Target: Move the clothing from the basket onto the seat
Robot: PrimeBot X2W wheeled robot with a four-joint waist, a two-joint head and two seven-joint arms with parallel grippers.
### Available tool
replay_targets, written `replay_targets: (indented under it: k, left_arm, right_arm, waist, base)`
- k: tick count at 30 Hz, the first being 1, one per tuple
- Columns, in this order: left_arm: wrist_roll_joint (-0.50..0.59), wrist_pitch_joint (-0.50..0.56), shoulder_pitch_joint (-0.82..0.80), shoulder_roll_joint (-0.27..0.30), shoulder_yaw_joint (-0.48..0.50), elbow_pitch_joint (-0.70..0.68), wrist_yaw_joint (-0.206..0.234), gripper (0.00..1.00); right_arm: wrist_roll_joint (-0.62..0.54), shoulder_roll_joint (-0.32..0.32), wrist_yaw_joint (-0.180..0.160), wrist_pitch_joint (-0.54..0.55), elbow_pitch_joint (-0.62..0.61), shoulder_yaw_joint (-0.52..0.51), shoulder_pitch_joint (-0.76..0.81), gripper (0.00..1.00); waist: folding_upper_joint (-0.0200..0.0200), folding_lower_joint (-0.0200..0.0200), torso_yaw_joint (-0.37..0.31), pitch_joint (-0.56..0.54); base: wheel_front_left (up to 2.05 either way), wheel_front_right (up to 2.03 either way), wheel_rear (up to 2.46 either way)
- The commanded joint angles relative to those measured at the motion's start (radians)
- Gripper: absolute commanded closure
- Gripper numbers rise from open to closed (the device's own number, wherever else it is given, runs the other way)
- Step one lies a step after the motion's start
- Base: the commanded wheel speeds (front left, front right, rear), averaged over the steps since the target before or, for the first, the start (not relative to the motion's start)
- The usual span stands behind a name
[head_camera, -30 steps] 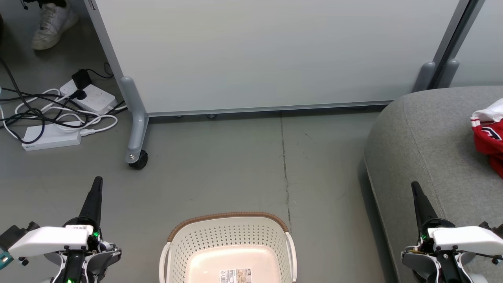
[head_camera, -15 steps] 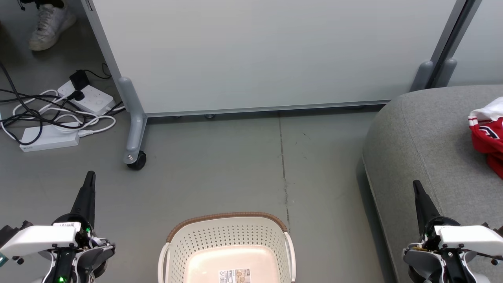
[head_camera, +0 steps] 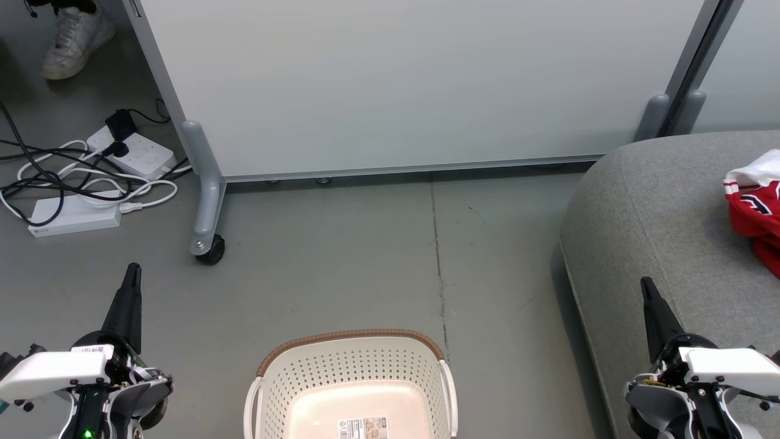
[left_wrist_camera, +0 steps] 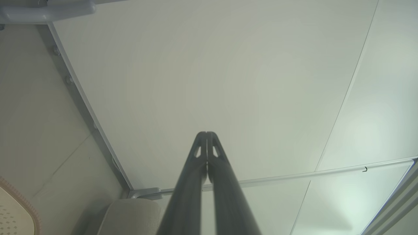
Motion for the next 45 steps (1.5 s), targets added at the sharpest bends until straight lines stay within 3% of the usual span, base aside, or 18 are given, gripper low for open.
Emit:
replay_targets:
  k: [1, 45]
  left_arm:
    - [0.001, 0.002, -0.020, 0.007, 0.004, 0.000, -0.004, 1.00]
    - [0.006, 0.005, -0.021, 0.004, 0.008, -0.001, -0.004, 1.00]
  right_arm:
    - [0.001, -0.004, 0.001, 0.003, -0.004, -0.001, -0.008, 1.00]
    - [0.001, -0.003, 0.001, 0.004, -0.004, -0.001, -0.008, 1.00]
  waist:
    - [0.0000, 0.0000, 0.000, 0.000]
    - [0.0000, 0.0000, 0.000, 0.000]
  base:
    - [0.00, 0.00, 0.00]
    - [0.00, 0.00, 0.00]
